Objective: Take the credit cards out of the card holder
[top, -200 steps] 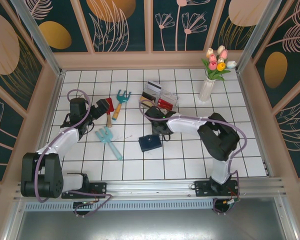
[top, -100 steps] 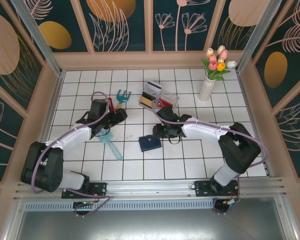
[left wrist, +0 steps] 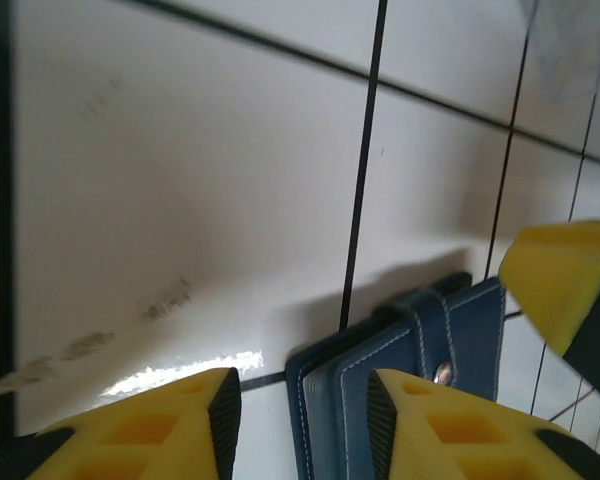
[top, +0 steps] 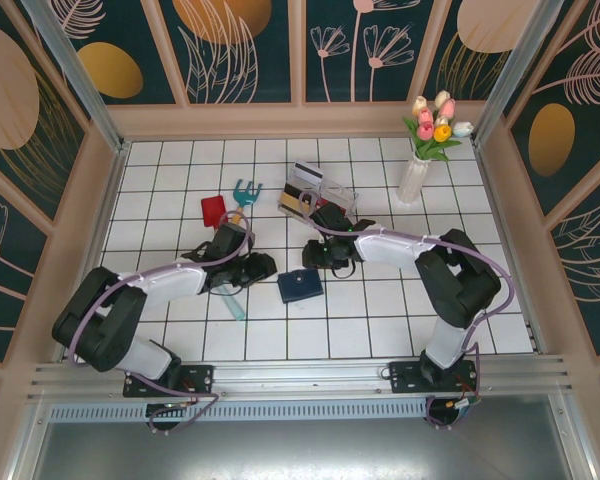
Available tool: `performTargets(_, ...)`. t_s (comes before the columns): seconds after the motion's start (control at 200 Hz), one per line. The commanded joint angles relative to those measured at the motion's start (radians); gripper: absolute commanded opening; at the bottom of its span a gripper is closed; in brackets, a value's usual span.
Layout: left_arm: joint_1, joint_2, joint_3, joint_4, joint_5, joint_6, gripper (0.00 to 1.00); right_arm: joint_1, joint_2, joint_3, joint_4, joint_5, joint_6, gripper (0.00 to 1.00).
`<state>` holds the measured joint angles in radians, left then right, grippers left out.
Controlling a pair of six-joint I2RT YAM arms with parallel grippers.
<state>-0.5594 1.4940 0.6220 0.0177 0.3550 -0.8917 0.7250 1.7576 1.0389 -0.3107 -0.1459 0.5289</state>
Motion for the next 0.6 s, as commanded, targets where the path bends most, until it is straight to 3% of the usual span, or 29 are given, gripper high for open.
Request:
performTargets(0.0, -0.019, 0.035, -0.016, 0.071, 0.081, 0.022, 0.37, -0.006, 0.011, 0.007, 0.013, -0.030, -0.006, 0.39)
performTargets(0.41, -0.021, 0.111, 0.008, 0.108, 0.110, 0.041, 0.18, -0.010, 0.008, -0.035, 0.020, -0.052, -0.004, 0.34)
performTargets(0.596, -0.022, 0.129, 0.056, 0.040, 0.053, 0.073, 0.10, -0.009, -0.008, -0.063, 0.008, -0.051, -0.005, 0.32)
